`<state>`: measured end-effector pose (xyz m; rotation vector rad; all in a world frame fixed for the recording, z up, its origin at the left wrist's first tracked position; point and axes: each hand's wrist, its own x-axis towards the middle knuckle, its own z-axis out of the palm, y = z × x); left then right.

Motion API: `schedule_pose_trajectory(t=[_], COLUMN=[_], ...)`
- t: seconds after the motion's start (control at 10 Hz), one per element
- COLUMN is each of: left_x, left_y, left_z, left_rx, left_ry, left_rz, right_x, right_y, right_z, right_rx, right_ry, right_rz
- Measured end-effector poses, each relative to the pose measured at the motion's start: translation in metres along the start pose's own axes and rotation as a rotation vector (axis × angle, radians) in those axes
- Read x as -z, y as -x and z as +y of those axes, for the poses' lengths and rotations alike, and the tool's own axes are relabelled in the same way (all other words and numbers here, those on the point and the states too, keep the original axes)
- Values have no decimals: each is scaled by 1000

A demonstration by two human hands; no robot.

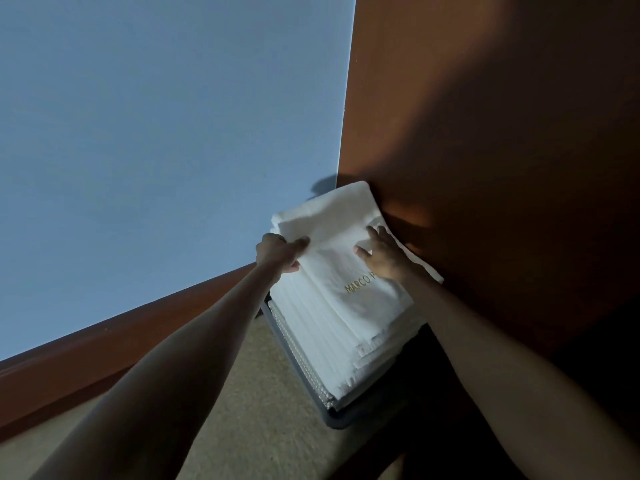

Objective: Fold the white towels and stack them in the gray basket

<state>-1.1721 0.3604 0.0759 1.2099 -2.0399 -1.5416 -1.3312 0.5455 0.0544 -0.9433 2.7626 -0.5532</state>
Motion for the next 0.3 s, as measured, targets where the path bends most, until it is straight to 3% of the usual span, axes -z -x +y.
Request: schedule_pose_trajectory(t=[0.3], left_x=[32], left_y=[83], left_z=[15], left_rx=[-122], left_ry=[-121], left_rz=[-75], right_x=[4], right_y=[84], right_z=[-16], right_rx=[-44], right_ry=[37], right_rz=[-206])
